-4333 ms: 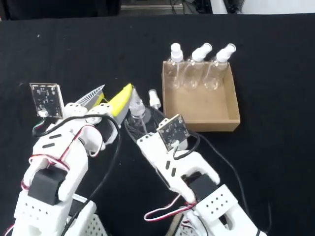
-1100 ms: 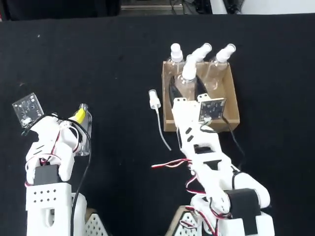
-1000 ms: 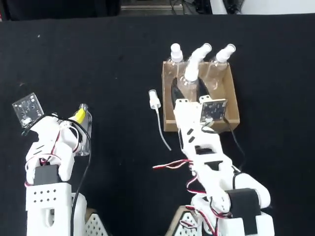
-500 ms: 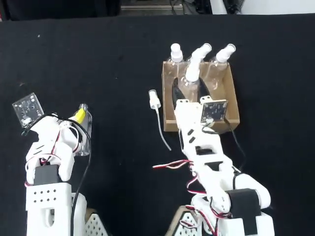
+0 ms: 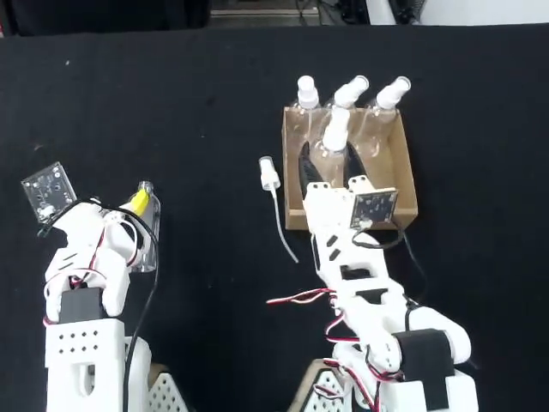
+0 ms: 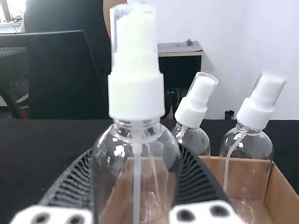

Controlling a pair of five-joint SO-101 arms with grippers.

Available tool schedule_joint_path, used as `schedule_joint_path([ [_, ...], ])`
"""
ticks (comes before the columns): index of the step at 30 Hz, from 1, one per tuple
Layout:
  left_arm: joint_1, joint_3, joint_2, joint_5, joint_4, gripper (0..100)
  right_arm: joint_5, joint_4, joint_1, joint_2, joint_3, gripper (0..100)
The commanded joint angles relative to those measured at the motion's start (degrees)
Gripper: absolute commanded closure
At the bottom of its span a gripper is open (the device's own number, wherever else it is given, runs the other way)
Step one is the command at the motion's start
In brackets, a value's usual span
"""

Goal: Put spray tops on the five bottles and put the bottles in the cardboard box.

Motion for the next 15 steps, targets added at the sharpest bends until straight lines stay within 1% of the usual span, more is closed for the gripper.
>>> schedule_joint_path([
  [1,-0.7,-1.4,-0.4,0.6,-1.3,79,0.2,-1.2,-1.0,0.1,-1.2,98.8],
  [5,-0.7,-1.4,-0.4,0.6,-1.3,79,0.2,-1.3,-1.0,1.2,-2.4,98.8],
  [9,-0.7,-1.4,-0.4,0.6,-1.3,79,0.4,-2.6,-1.0,7.0,-5.6,98.8],
  [13,-0.7,-1.1,-0.4,0.6,-1.3,79,0.3,-12.2,-0.9,13.4,-5.3,98.8],
  [15,-0.7,-1.0,-0.4,0.6,-1.3,79,0.3,-15.3,-1.0,16.8,-5.4,98.8],
])
